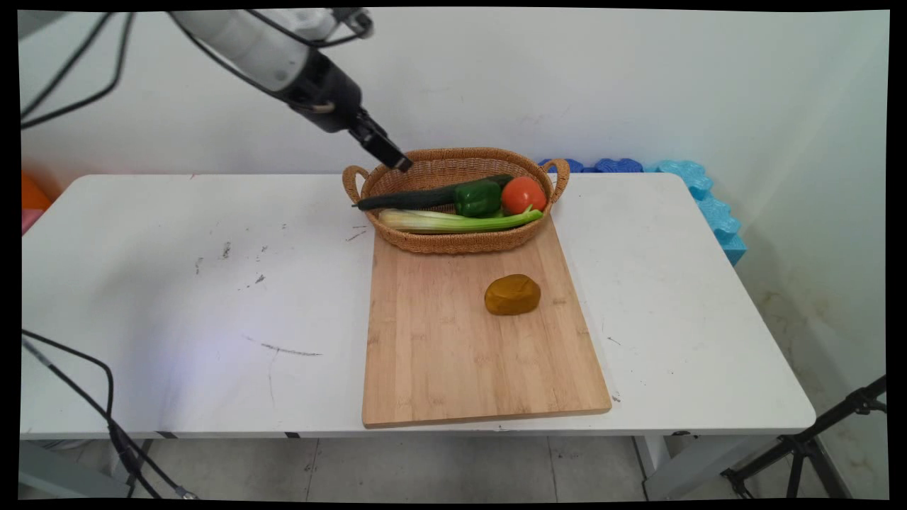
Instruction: Pick up the cucumber from the vegetable basket
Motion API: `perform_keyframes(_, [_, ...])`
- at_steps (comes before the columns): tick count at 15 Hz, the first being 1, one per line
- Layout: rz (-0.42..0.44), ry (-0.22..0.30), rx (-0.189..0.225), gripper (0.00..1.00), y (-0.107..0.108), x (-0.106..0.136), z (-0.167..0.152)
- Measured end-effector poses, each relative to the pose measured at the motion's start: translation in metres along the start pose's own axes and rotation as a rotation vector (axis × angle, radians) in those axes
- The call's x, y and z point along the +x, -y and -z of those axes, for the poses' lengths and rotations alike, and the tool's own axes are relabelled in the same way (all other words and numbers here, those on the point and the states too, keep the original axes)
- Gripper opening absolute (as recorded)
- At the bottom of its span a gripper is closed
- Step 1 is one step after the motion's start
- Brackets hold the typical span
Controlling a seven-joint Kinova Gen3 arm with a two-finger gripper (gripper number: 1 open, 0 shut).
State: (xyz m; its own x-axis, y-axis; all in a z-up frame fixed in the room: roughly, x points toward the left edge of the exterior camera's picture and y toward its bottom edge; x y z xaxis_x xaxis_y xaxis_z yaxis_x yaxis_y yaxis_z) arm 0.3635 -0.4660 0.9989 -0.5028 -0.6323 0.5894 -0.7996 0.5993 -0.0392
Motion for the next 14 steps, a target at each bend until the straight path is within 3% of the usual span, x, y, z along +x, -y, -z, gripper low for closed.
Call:
perform_keyframes(8, [0.056, 0.065, 0.049, 1.0, 0.016, 0.025, -0.083])
perform_keyframes(14, [0.068, 0.108, 0.065, 1.0, 0.026, 0.031, -0.125])
